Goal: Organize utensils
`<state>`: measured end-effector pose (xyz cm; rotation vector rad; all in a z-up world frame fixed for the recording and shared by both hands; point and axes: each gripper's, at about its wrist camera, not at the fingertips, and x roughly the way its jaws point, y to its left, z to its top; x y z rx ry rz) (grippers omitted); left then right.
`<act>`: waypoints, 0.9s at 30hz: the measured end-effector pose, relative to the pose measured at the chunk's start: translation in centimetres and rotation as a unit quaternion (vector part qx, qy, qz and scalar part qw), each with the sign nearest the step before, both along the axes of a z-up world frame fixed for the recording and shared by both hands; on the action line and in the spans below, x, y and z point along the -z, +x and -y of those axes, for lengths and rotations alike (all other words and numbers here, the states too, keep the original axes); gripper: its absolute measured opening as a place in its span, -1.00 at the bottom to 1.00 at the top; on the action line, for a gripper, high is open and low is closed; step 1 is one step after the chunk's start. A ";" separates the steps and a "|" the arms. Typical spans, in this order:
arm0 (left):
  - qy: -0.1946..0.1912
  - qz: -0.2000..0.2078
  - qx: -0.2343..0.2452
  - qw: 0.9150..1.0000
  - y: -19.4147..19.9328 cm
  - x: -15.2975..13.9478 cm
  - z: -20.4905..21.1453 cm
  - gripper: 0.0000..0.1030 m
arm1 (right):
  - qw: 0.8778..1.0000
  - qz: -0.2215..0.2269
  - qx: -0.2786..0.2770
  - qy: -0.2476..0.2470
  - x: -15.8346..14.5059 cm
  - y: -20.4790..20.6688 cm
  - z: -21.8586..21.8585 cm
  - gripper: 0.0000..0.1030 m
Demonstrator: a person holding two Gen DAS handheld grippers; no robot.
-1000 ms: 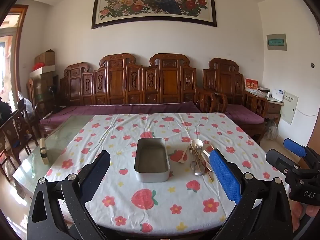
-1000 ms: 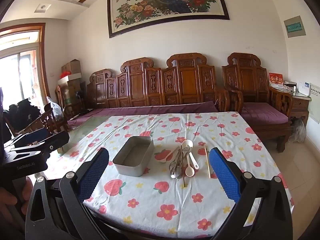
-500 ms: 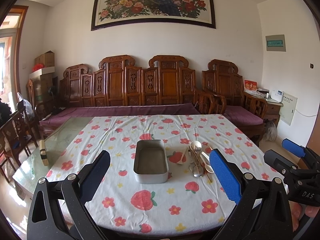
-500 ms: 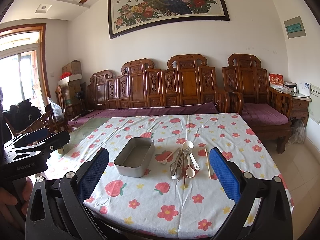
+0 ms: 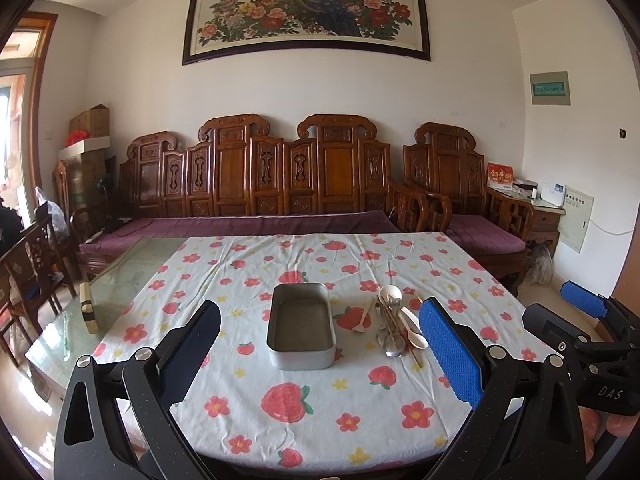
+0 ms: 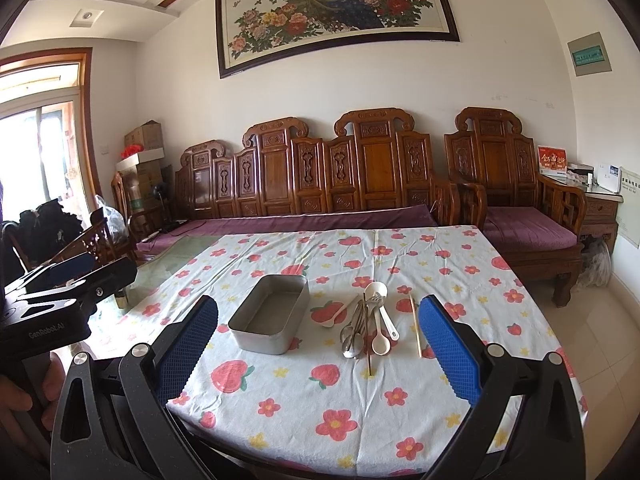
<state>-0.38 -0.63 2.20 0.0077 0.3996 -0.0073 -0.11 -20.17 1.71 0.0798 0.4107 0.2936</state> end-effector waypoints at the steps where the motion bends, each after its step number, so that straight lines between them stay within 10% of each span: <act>1: 0.001 0.000 0.000 1.000 0.0 -0.1 0.0 0.87 | 1.000 0.000 0.000 0.000 0.0 0.0 0.0 0.95; 27: 0.001 0.004 0.004 1.000 -0.3 -0.6 0.4 0.87 | 1.000 0.001 0.000 0.000 -0.1 0.0 0.1 0.95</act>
